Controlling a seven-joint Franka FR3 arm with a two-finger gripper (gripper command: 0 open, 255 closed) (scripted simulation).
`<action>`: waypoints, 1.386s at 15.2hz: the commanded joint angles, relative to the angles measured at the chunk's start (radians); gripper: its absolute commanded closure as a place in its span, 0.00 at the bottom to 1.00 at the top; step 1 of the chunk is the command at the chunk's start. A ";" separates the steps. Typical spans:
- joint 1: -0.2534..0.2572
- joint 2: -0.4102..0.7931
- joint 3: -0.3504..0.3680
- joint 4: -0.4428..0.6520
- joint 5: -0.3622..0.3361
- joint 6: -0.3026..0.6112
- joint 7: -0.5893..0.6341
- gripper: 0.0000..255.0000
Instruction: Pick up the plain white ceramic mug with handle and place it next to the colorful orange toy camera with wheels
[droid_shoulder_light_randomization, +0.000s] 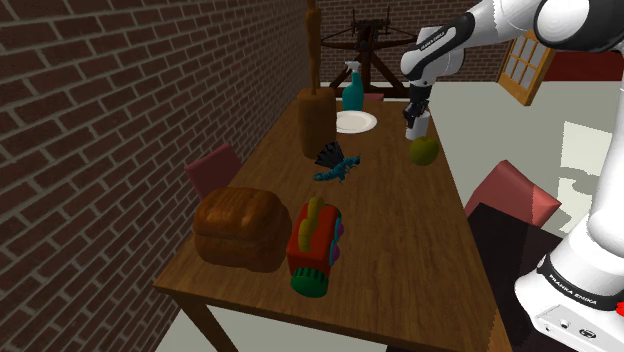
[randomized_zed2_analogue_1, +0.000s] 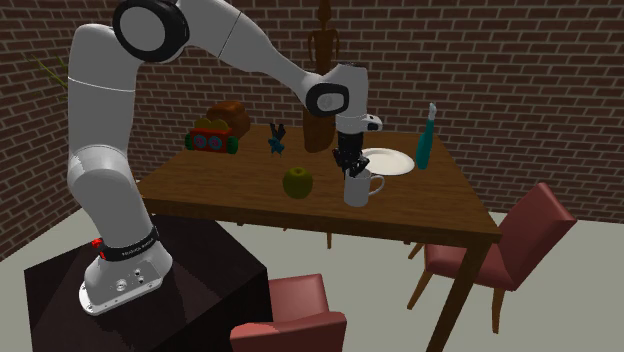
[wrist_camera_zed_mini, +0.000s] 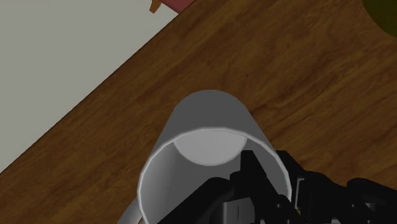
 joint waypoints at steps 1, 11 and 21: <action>0.000 0.000 0.000 0.000 0.000 0.000 0.000 1.00; 0.004 -0.025 -0.005 0.021 -0.012 -0.045 0.008 1.00; 0.009 -0.076 -0.014 0.091 -0.037 -0.162 0.024 1.00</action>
